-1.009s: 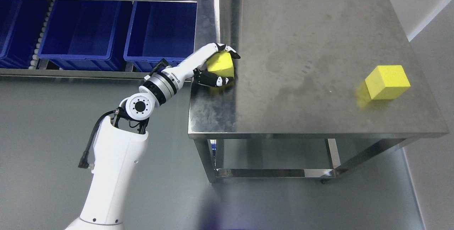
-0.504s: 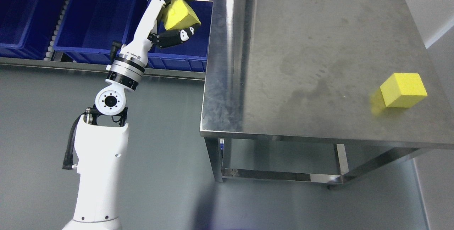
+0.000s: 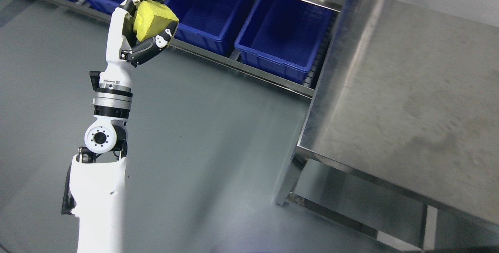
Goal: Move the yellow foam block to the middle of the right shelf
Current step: 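Lift the yellow cube off the table with the left hand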
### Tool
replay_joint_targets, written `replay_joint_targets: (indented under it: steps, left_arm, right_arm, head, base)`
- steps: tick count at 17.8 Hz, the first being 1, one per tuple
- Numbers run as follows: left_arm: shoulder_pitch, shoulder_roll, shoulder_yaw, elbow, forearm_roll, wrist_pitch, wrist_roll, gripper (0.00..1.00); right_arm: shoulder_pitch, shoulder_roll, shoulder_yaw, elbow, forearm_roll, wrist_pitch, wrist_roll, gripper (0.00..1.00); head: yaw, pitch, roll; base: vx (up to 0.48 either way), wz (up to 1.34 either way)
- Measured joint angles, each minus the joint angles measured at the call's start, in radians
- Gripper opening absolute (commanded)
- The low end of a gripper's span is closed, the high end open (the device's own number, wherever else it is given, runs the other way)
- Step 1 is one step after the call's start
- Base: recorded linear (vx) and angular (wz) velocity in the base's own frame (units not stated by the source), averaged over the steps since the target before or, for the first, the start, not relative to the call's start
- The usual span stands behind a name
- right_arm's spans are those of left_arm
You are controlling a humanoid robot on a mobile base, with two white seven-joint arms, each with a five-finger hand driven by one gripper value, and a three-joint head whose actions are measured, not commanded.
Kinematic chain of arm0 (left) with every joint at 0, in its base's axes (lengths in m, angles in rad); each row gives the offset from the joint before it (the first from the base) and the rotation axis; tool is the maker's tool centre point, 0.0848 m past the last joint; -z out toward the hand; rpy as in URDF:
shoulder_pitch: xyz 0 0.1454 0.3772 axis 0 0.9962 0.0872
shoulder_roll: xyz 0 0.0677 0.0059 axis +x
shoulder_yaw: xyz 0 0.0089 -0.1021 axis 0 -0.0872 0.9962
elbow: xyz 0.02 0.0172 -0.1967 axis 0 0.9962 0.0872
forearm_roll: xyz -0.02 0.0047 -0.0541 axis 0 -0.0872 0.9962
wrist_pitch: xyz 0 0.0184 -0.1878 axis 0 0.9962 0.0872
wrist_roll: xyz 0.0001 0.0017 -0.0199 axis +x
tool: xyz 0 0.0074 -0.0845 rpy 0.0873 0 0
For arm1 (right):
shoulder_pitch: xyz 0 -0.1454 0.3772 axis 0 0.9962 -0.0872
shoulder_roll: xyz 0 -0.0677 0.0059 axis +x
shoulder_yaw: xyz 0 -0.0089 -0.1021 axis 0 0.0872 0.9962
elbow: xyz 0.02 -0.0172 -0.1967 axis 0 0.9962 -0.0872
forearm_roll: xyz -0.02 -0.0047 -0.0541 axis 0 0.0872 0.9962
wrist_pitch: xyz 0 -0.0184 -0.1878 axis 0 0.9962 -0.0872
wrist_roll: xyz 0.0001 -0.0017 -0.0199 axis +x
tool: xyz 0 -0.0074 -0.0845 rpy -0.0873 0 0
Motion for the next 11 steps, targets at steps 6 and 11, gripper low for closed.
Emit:
replay_joint_targets:
  steps: [6,11]
  left_arm:
    - [0.084,-0.001,0.031,-0.015,0.052,-0.051,0.010,0.00]
    - [0.130,-0.001,0.053,-0.022,0.066,-0.069,0.014,0.00]
  right_arm:
    - [0.000,0.000,0.000,0.000,0.000,0.000,0.000,1.00]
    - [0.000,0.000,0.000,0.000,0.000,0.000,0.000,1.00]
  head:
    - [0.0000,0.000,0.000]
    - [0.0000,0.000,0.000]
  base:
    - [0.077,1.25]
    - [0.118,0.98]
